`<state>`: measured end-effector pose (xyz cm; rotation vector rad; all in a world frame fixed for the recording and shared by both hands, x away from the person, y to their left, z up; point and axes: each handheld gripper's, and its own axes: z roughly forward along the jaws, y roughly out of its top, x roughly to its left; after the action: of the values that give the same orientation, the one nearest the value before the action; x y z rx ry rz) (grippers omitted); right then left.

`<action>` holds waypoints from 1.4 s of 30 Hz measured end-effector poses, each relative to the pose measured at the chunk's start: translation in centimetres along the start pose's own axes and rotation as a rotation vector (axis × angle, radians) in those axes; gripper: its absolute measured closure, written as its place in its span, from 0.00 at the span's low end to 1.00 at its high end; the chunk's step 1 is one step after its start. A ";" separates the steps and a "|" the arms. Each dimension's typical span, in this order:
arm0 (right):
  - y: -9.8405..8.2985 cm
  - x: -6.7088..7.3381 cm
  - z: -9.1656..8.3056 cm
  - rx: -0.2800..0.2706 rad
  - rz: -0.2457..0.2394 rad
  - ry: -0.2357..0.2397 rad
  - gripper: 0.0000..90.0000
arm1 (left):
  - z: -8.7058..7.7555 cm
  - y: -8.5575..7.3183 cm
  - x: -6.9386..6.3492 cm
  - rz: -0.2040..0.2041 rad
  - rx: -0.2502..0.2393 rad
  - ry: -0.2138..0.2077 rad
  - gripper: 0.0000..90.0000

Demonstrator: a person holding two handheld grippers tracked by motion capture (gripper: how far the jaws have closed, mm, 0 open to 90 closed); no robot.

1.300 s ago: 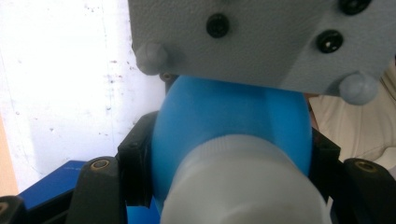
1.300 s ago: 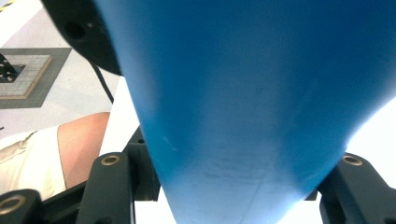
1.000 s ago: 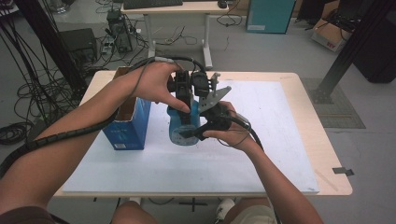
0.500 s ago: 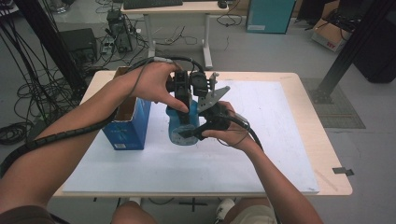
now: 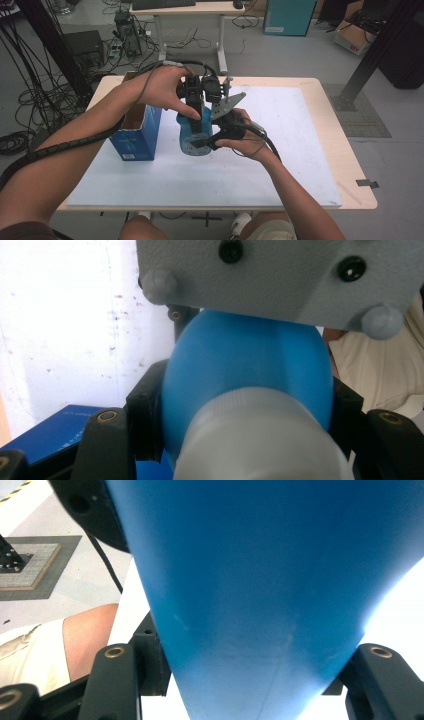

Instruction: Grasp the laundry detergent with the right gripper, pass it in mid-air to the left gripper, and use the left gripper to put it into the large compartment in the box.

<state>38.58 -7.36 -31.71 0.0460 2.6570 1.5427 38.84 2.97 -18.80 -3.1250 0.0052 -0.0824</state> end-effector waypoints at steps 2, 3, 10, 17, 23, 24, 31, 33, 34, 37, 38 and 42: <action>0.0 0.0 0.0 0.002 0.005 0.001 0.45 | 0.0 0.0 0.0 0.002 0.000 -0.004 0.41; 0.0 0.0 0.0 0.001 0.004 0.002 0.45 | -0.1 -0.1 -0.1 -0.018 0.011 -0.013 0.41; 0.0 -0.2 0.0 -0.018 -0.018 -0.005 0.44 | -0.1 -0.1 -0.2 -0.020 0.010 -0.009 0.41; 0.0 0.2 -0.1 0.018 0.047 0.017 0.44 | -0.2 -0.2 0.0 0.005 0.026 -0.016 0.41; 0.0 0.3 0.0 0.013 0.045 0.014 0.43 | -0.3 -0.3 -0.1 0.005 0.028 -0.006 0.41; 0.0 0.3 0.0 0.013 0.045 0.012 0.43 | -0.3 -0.3 -0.1 -0.001 0.026 -0.010 0.41; 0.0 0.3 0.0 0.014 0.049 0.010 0.43 | -0.2 -0.3 -0.1 0.003 0.026 -0.009 0.41; 0.0 0.3 0.0 0.016 0.050 0.012 0.43 | -0.2 -0.3 -0.1 0.001 0.028 -0.011 0.41; 0.0 0.3 0.0 0.017 0.049 0.012 0.43 | -0.2 -0.3 -0.1 0.004 0.029 -0.010 0.41; 0.0 0.2 0.1 0.015 0.047 0.013 0.43 | -0.3 -0.3 -0.1 0.000 0.028 -0.013 0.41; 0.0 0.2 0.1 0.014 0.047 0.012 0.43 | -0.2 -0.4 -0.1 -0.001 0.028 -0.012 0.41; 0.0 0.3 0.1 0.012 0.047 0.013 0.43 | -0.3 -0.3 -0.1 -0.001 0.032 -0.013 0.41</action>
<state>38.31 -7.27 -31.75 0.1007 2.6944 1.5456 38.69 3.29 -18.55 -3.0935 0.0028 -0.0619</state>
